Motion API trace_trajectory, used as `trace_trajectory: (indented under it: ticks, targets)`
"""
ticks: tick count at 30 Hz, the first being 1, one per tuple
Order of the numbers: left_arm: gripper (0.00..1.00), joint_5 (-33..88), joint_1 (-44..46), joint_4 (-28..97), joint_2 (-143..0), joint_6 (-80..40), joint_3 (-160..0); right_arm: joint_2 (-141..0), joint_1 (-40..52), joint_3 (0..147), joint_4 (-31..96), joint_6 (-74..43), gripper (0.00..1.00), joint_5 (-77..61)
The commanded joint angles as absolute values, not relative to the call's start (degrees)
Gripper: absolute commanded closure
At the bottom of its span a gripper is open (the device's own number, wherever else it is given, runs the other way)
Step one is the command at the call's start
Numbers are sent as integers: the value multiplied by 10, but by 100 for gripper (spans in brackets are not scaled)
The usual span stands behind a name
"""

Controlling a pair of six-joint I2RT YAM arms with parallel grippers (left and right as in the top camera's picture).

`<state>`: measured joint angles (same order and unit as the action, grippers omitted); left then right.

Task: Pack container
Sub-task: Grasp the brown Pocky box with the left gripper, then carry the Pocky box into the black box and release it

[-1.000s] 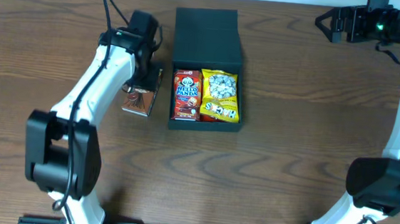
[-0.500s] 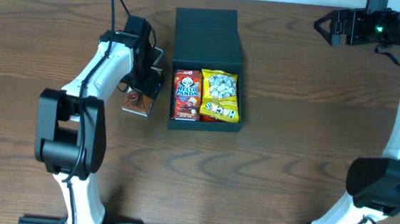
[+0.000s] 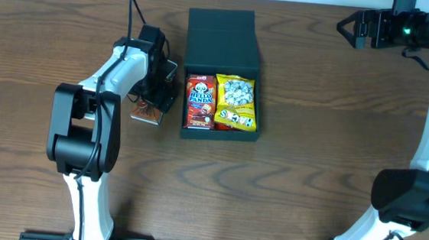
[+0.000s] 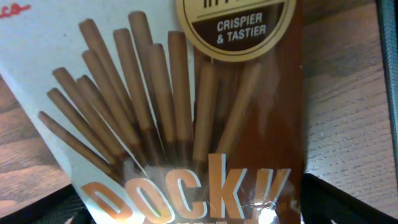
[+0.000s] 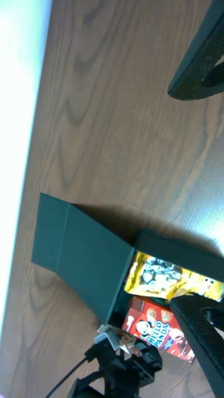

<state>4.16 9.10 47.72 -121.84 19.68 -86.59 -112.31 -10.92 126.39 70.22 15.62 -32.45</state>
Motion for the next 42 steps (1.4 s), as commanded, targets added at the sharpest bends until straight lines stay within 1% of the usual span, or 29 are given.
trace_trajectory:
  ticks: [1,2,3,5,7,11,24,26,28,30,33,35,37,38,40,42]
  targets:
    - [22,45,90,477,-1221,208,-867,-1108,-112,1275,698,152,1,-333]
    - [32,46,90,477,-1221,207,-867,-1108,-112,1275,698,152,1,-333]
    - [39,46,90,479,-1221,197,-867,-1108,-112,1275,698,152,1,-333]
    - [40,46,90,481,-1221,180,-867,-1108,-112,1275,698,152,1,-333]
    - [45,46,90,483,-1221,175,-868,-1108,-112,1275,698,152,1,-333]
    - [49,45,90,514,-1220,167,-896,-1108,-112,1275,695,152,1,-333]
    - [51,46,90,665,-1219,101,-1157,-1108,-112,1275,690,153,1,-333]
    - [55,70,96,684,-1219,78,-1185,-1108,-112,1275,690,153,1,-333]
    - [55,130,109,692,-1219,60,-1199,-1108,-112,1275,690,153,1,-329]
    - [55,166,130,691,-1219,31,-1200,-1108,-112,1275,690,153,1,-313]
    - [55,161,185,684,-1219,-9,-1199,-1108,-113,1275,690,153,1,-283]
    - [55,136,221,677,-1219,-50,-1199,-1108,-113,1275,690,153,1,-273]
    - [54,82,259,675,-1219,-130,-1199,-1108,-114,1275,691,153,1,-263]
    - [56,62,278,675,-1219,-170,-1199,-1108,-116,1275,691,153,1,-260]
    - [59,59,305,675,-1219,-220,-1199,-1108,-121,1275,691,153,1,-252]
    - [59,53,331,674,-1219,-269,-1197,-1108,-131,1275,690,152,1,-238]
